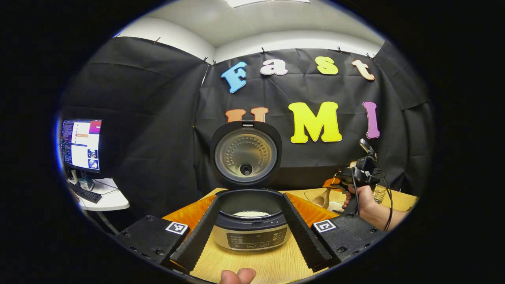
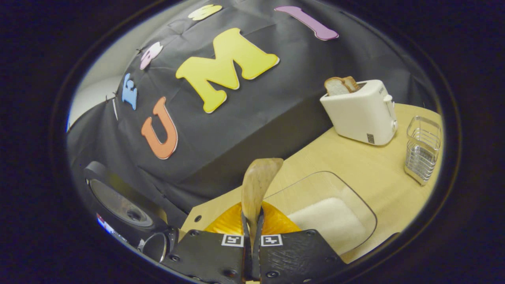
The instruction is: Close the left gripper, press the button to open the rice cooker; take a wooden spoon from the chopstick holder with the right hand, scoop a spoonful of rice and pour it into the rice cooker, then put the wooden spoon back into the chopstick holder.
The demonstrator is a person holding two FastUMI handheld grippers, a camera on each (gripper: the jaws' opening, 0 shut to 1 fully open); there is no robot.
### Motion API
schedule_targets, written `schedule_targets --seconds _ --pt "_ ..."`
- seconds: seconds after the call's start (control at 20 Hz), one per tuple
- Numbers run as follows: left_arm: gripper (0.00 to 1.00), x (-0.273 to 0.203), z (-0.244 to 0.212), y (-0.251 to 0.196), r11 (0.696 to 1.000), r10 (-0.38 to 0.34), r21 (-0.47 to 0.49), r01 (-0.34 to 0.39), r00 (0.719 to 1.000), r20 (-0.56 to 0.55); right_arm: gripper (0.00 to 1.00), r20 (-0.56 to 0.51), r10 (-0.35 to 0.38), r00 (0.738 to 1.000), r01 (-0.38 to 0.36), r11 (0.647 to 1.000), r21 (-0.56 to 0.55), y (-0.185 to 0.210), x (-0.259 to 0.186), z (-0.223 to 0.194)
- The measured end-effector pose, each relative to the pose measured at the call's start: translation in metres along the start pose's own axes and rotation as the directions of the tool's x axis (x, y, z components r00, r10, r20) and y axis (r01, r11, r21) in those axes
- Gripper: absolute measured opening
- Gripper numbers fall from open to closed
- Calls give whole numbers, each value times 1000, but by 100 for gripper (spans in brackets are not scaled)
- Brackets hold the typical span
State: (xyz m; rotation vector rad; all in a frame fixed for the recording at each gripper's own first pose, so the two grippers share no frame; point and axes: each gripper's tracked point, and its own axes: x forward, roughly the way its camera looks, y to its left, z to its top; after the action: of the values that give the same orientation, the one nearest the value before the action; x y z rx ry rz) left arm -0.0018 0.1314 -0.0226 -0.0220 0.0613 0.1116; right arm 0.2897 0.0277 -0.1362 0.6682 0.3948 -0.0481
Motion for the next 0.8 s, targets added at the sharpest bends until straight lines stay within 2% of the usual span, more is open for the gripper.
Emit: schedule_targets --seconds 0.3,0.45,0.6,0.8 --pt "99 -2 1 -2 1000 -2 -2 2 1000 -3 1 60 10 998 -20 986 163 -26 -18 38" --pt "99 -1 0 -4 1000 1 16 -1 1000 -4 1 85 33 996 -51 974 219 -35 -27 51" --pt "99 -1 -1 -5 1000 2 25 -2 1000 -10 1 113 21 993 -50 965 258 -44 -35 70" --pt "99 -1 0 -4 1000 1 17 -1 1000 -8 1 131 44 990 -84 944 318 -34 -48 89"
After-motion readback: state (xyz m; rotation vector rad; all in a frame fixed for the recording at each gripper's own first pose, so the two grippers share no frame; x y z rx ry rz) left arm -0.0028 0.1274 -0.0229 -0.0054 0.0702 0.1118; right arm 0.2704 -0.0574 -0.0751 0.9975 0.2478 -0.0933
